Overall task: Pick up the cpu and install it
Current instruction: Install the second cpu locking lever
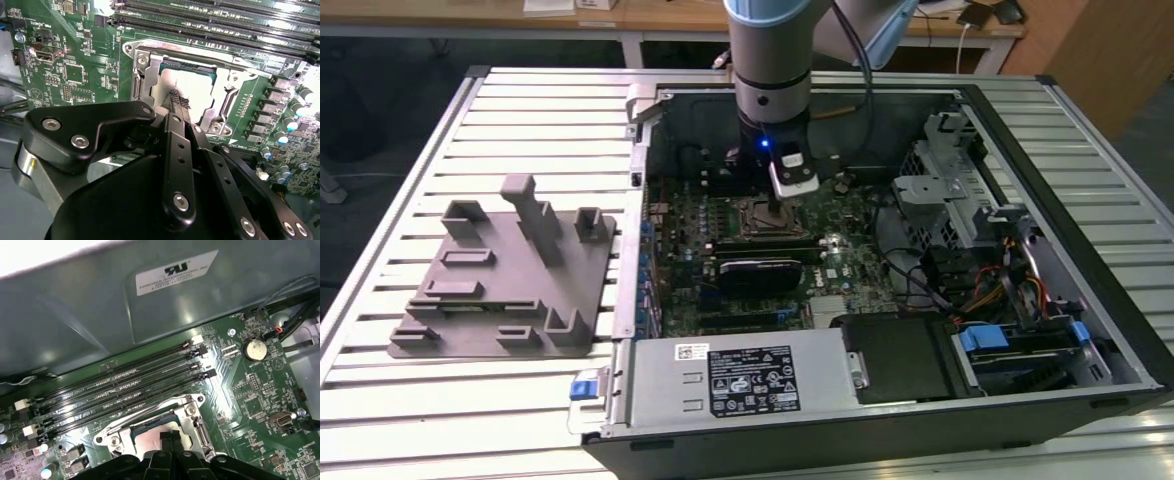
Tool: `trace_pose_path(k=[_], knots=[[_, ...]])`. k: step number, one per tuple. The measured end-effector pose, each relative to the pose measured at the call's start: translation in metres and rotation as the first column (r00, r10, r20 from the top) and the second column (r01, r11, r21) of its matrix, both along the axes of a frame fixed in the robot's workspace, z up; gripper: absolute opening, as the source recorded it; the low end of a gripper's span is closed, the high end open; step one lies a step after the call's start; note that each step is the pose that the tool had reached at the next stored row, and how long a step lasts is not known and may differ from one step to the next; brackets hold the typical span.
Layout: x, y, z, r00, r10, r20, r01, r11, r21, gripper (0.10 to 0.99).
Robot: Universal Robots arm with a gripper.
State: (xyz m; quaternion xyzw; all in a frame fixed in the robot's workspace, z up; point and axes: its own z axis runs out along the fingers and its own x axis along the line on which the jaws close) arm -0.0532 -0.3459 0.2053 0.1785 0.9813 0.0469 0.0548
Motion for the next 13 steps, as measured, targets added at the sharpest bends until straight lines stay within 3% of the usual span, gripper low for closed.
trace_pose_path(k=[13], knots=[[0.0,0.0,0.0191,1.0,0.0,-0.0005,0.0,1.0,0.0,0.106]])
